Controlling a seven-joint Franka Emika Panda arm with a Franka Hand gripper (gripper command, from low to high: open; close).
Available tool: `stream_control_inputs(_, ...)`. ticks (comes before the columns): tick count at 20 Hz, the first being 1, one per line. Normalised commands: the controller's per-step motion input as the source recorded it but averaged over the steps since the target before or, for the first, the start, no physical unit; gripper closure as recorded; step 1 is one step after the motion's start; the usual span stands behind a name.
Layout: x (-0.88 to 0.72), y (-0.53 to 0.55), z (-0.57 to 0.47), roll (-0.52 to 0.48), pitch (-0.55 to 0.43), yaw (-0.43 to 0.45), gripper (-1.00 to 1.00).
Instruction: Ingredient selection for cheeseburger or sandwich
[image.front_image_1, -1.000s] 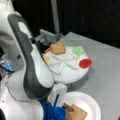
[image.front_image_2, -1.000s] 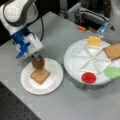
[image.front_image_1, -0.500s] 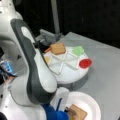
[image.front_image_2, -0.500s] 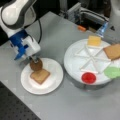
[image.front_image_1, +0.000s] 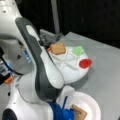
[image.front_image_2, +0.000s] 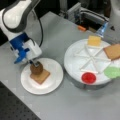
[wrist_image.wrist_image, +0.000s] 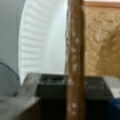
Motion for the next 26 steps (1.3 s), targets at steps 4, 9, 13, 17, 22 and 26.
stream_control_inputs(4,0.17,-0.17,-0.10,0.136,-0.088,0.056,1.00)
stream_control_inputs(9,0.15,-0.15,-0.08,0.111,-0.061,0.079,1.00)
stream_control_inputs(13,0.14,-0.15,-0.04,0.099,-0.053,0.088,-1.00)
stream_control_inputs(17,0.13,-0.15,-0.02,0.076,-0.038,0.096,-1.00)
stream_control_inputs(22,0.13,-0.14,-0.03,0.067,-0.040,0.099,-1.00)
stream_control_inputs(26,0.12,-0.12,-0.04,0.076,-0.054,0.095,-1.00)
